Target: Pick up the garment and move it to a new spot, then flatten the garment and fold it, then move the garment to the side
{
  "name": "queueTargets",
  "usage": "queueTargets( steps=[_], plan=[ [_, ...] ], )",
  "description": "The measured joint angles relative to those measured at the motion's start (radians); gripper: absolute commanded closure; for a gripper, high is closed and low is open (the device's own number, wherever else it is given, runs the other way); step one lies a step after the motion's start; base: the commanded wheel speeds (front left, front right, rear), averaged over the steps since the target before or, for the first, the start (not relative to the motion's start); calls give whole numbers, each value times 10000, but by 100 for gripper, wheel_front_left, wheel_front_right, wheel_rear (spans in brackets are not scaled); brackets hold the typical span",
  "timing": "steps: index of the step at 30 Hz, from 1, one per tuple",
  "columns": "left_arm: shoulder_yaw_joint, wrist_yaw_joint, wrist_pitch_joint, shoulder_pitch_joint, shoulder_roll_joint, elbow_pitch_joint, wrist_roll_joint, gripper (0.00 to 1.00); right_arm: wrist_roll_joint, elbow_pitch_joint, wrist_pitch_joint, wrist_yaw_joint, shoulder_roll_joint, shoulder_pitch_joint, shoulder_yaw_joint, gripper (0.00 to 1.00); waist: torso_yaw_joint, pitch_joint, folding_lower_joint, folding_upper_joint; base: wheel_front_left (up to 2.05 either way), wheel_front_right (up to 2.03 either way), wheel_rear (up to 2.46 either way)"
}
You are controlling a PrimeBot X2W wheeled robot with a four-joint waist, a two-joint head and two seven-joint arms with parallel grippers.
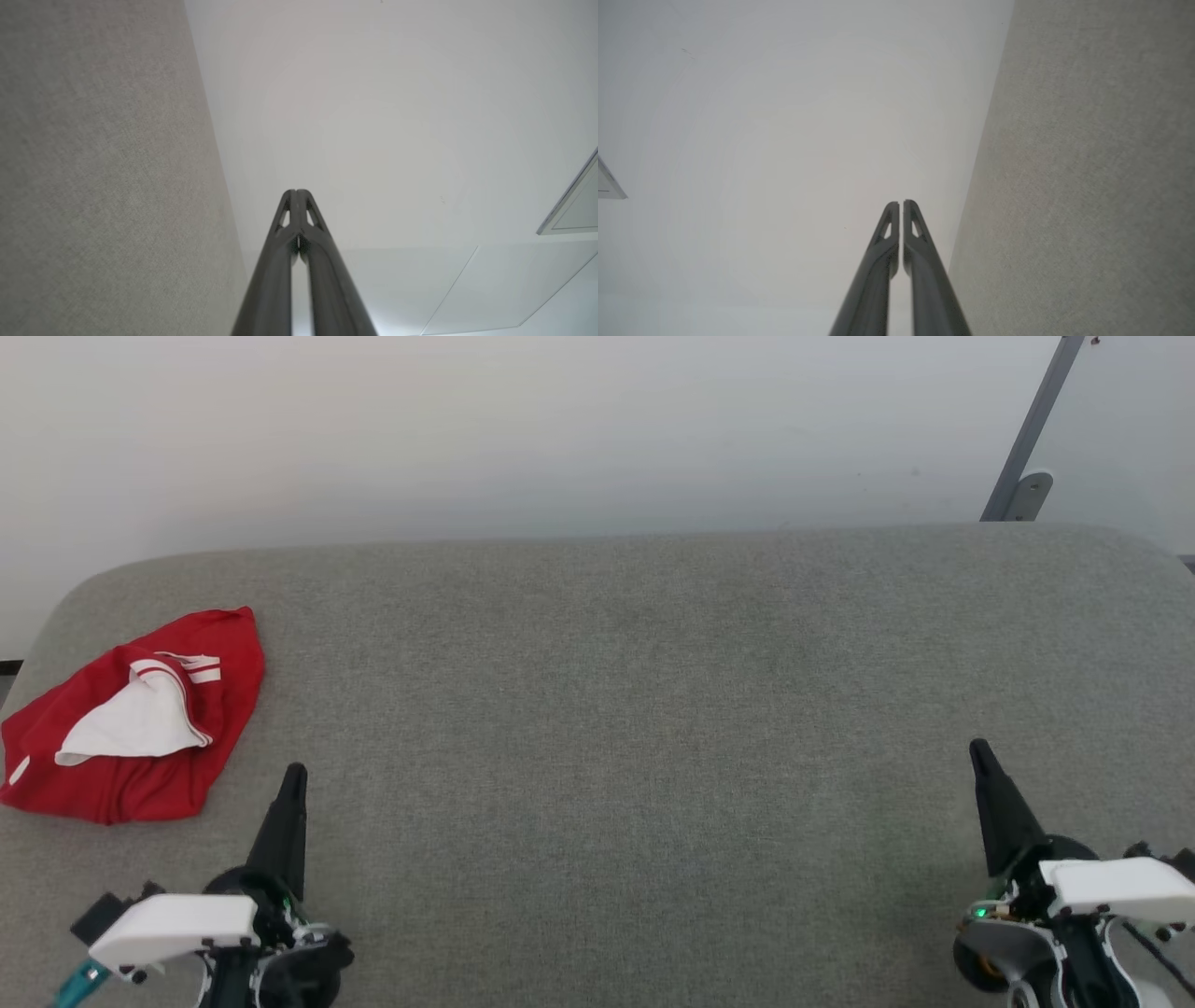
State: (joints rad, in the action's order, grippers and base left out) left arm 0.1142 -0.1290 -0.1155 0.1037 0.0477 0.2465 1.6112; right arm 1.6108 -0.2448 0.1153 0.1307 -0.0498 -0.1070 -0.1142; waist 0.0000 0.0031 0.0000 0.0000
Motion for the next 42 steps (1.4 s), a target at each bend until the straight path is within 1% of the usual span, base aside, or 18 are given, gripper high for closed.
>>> queueTargets(
  steps=[8,15,16,21,27,34,42],
  plan=[
    [-90,77,82,-444,-136,322,0,0,-38,-378,-59,-2,69,459,58,0,-1,-3,0,0,0,0,0],
    [-353,393,453,-445,-23,-105,-221,0,-711,-146,-324,-2,6,456,174,0,-4,-14,0,0,0,0,0],
    [-449,506,552,-445,92,-224,-537,0,-1058,-107,-382,-2,-67,456,205,0,-5,-20,0,0,0,0,0],
    [-692,882,788,-446,418,-449,-1411,0,-2015,27,-479,-2,-240,457,282,0,-7,-36,1,0,0,0,0],
    [-966,1204,1039,-446,765,-633,-2527,0,-3336,119,-635,-2,-533,459,451,0,-3,-51,0,0,0,0,0],
    [-1141,1335,1313,-482,1081,-690,-3942,0,-4663,107,-823,-2,-817,488,570,0,-9,-68,0,0,0,0,0],
    [-1074,1315,1613,-622,1122,-777,-5193,0,-5680,-104,-1189,-2,-1064,542,623,0,-14,-79,0,0,0,0,0]
  ],
)
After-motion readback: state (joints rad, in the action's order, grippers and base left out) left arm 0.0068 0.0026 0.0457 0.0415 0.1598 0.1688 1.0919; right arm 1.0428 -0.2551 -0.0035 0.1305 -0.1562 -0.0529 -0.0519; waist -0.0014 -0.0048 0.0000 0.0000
